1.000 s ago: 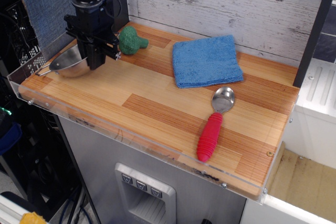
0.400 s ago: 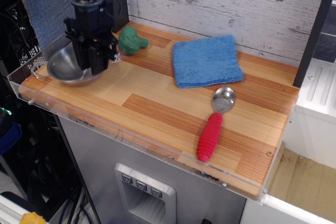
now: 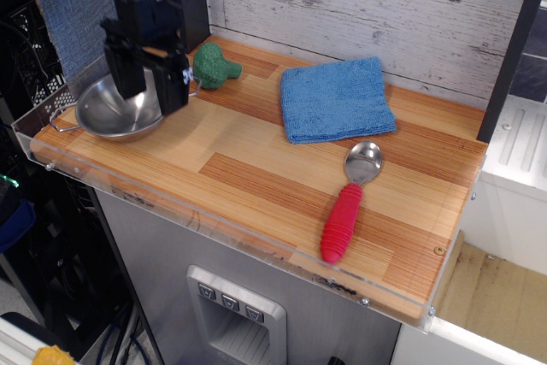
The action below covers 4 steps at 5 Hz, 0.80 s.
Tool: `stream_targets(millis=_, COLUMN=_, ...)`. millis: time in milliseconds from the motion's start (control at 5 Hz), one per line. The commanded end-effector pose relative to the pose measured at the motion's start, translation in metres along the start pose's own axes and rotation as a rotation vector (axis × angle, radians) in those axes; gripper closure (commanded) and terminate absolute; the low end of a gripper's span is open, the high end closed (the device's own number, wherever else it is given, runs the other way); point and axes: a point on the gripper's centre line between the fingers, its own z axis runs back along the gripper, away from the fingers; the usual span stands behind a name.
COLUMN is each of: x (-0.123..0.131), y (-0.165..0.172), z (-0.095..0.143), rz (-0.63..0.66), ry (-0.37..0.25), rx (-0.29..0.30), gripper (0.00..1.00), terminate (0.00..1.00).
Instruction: Place the pot in front of the green object.
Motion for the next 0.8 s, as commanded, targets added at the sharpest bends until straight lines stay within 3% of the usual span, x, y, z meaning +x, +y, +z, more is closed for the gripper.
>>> stream_targets(millis=0, x=-0.005, y=-0.004, z=0.056, rz=0.037, ry=-0.161, rx=0.045, gripper=0.0, terminate=0.0)
stream_targets(millis=400, x=-0.002, y=-0.026, z=0.074, rz=0.114, ry=-0.212, rx=0.111, gripper=0.0, terminate=0.0)
stream_targets(millis=600, x=0.001, y=-0.03, z=0.076, rz=0.117, ry=-0.188, rx=0.111, gripper=0.0, terminate=0.0)
